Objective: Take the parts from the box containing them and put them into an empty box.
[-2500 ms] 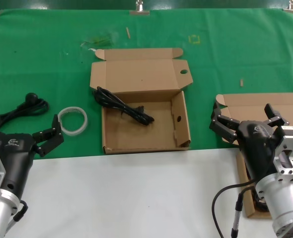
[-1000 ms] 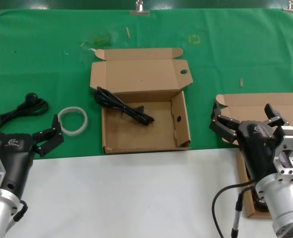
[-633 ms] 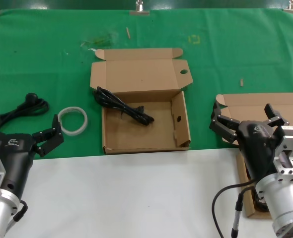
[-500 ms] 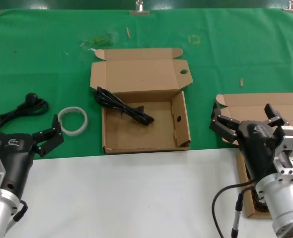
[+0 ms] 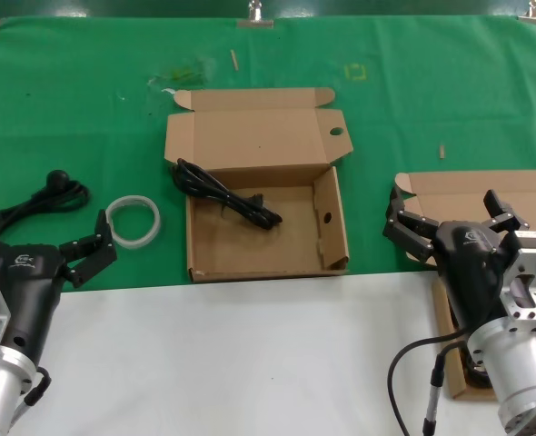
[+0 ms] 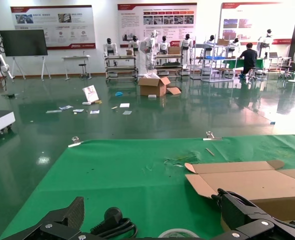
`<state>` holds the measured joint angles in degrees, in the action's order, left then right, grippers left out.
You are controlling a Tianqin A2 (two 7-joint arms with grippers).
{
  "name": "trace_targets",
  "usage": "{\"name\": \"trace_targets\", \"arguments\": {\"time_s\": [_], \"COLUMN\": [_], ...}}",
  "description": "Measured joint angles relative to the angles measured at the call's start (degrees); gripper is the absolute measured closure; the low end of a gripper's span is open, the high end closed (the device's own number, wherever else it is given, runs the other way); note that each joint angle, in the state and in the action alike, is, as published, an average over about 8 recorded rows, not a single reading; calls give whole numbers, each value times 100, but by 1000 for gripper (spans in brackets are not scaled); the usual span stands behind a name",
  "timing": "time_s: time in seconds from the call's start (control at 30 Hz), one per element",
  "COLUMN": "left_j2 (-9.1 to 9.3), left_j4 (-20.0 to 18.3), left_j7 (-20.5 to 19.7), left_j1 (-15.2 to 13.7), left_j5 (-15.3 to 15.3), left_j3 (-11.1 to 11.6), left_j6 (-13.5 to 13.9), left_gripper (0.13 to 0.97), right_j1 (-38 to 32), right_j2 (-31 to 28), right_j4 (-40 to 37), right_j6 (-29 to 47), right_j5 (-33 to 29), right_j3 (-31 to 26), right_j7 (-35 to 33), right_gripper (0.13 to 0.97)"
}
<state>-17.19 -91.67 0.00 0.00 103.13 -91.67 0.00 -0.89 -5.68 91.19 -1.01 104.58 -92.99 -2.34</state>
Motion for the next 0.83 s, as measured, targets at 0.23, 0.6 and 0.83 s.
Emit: {"name": "trace_targets", "arguments": {"time_s": [0.23, 0.6, 0.83], "left_j2": [0, 0, 0], "left_j4": [0, 0, 0], "left_j7": [0, 0, 0], "left_j1": [0, 0, 0], "left_j5": [0, 0, 0], "left_j3": [0, 0, 0], "left_j6": [0, 0, 0], "left_gripper": [132, 132, 132], "right_j1": [0, 0, 0], "right_j2": [0, 0, 0], "right_j4": [0, 0, 0], "right_j6": [0, 0, 0], "right_j5": [0, 0, 0], "right_j3": [0, 0, 0], "right_j7": [0, 0, 0], "right_gripper": [129, 129, 129]}}
